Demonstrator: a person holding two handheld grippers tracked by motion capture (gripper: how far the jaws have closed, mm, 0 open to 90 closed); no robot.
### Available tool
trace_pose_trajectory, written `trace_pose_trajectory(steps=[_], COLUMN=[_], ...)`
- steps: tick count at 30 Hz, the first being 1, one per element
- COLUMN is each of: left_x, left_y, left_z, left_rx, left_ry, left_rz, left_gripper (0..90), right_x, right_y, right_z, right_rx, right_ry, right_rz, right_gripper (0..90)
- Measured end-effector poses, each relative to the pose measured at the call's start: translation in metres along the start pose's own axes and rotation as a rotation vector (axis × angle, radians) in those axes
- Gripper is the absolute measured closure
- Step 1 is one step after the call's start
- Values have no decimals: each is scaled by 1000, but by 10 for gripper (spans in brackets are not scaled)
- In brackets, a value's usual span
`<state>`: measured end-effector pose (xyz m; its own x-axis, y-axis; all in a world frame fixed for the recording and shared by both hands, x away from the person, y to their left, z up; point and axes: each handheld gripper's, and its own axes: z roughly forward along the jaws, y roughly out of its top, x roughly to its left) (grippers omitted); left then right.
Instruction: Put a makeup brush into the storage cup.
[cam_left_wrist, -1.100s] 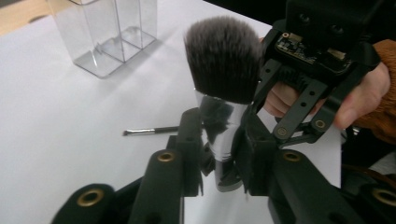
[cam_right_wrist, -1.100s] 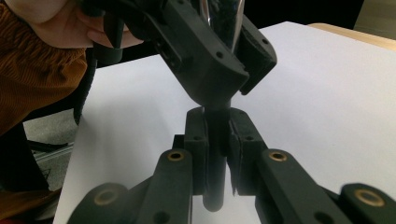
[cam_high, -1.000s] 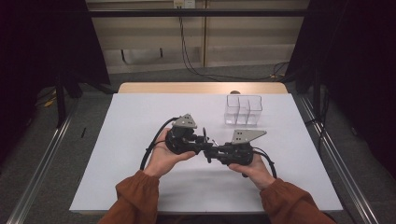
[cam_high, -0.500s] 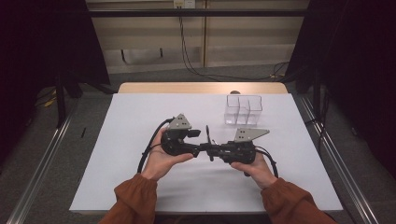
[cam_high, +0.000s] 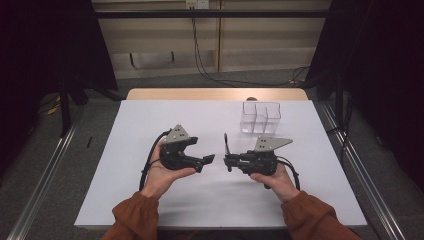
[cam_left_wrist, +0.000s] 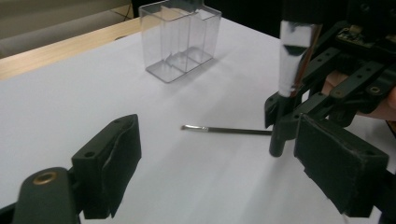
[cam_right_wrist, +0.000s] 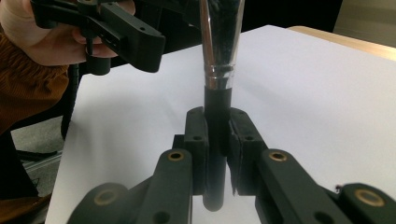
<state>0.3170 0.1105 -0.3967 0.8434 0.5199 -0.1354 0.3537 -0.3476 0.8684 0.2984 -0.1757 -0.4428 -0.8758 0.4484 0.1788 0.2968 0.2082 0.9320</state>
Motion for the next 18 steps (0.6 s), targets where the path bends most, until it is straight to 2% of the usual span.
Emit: trace_pose_trajectory(steps=[2,7,10,14,16,18], left_x=[1,5,7,8,9,9], left_y=[-3,-9,-14,-20,-25,-30], left_z=[-4,-16,-24,-31,-36,-40], left_rx=[-7,-34,-45,-50,-60,-90], left_ry=[22,48,69,109,121,146], left_rz=[-6,-24,-8,-12,-23,-6], left_gripper=[142,56,41,38,38,45], right_x=[-1,-1,-2,-5,-6,-7], right_y=[0,1,1,1,1,1], right_z=[-1,-4,-6,-9,-12,-14], right_rx=[-2,-3,-5,-5,-9,-12], right_ry=[-6,-12,-21,-37,-47,-53], right_rz=[5,3,4,6,10,8], right_gripper=[804,804,803,804,803,803])
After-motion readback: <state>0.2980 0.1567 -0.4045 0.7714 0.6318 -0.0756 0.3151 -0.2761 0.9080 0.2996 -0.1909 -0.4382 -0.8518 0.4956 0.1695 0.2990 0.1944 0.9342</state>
